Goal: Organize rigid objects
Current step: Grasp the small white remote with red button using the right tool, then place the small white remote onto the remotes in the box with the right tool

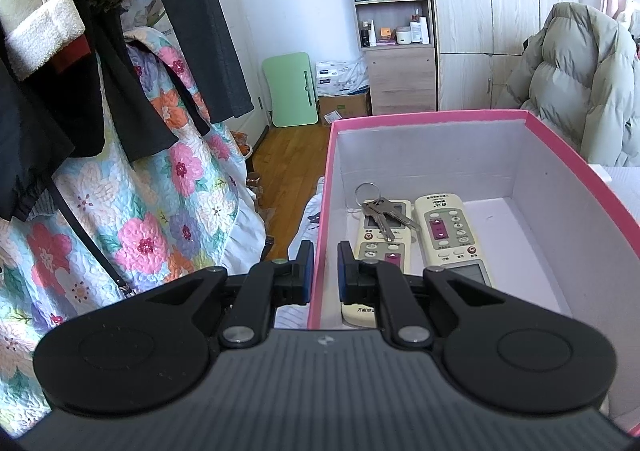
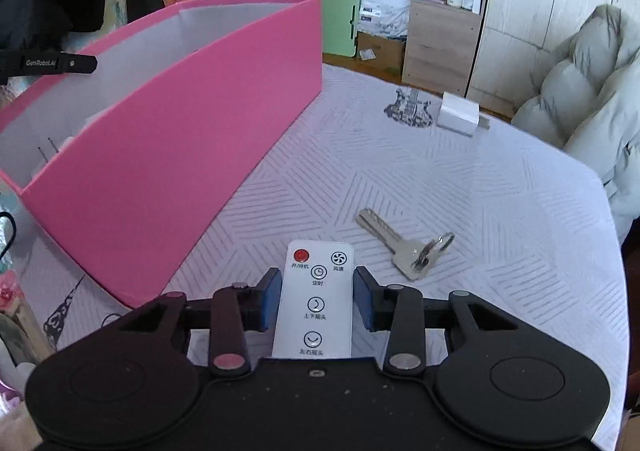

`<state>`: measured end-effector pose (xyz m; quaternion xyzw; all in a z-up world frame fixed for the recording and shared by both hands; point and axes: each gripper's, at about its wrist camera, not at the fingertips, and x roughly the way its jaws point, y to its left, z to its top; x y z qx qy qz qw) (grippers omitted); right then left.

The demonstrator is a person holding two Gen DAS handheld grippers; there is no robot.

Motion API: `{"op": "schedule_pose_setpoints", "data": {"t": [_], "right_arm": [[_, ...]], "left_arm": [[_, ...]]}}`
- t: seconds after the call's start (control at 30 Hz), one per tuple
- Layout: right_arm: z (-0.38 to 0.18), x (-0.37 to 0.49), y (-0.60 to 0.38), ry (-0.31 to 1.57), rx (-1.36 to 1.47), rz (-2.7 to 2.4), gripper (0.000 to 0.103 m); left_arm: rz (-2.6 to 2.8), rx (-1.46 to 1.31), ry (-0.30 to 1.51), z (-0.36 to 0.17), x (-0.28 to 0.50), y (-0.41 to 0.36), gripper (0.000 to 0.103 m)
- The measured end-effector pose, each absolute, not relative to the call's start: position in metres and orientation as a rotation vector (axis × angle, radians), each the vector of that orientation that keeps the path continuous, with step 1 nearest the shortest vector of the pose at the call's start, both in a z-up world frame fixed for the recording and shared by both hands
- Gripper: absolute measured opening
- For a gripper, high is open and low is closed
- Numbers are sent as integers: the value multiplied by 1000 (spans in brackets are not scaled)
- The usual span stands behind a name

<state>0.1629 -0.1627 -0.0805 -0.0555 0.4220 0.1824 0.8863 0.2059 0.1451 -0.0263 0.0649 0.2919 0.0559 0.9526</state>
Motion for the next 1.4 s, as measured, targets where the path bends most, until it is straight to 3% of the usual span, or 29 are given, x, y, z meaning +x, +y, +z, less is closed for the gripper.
{"op": "schedule_pose_setpoints", "data": {"t": [0.23, 0.63, 0.8, 1.4], "right_arm": [[-74, 158, -163, 815, -86, 373, 43], [30, 145, -149, 518, -87, 488, 43], [54, 162, -123, 477, -99, 598, 43], [10, 287, 5, 896, -252, 828, 43]], "left_arm": [[114, 148, 596, -26, 206, 144, 10], [120, 152, 598, -25, 204, 143, 10], [119, 153, 598, -25, 205, 143, 10], [115, 169, 598, -24, 206, 141, 10]]}}
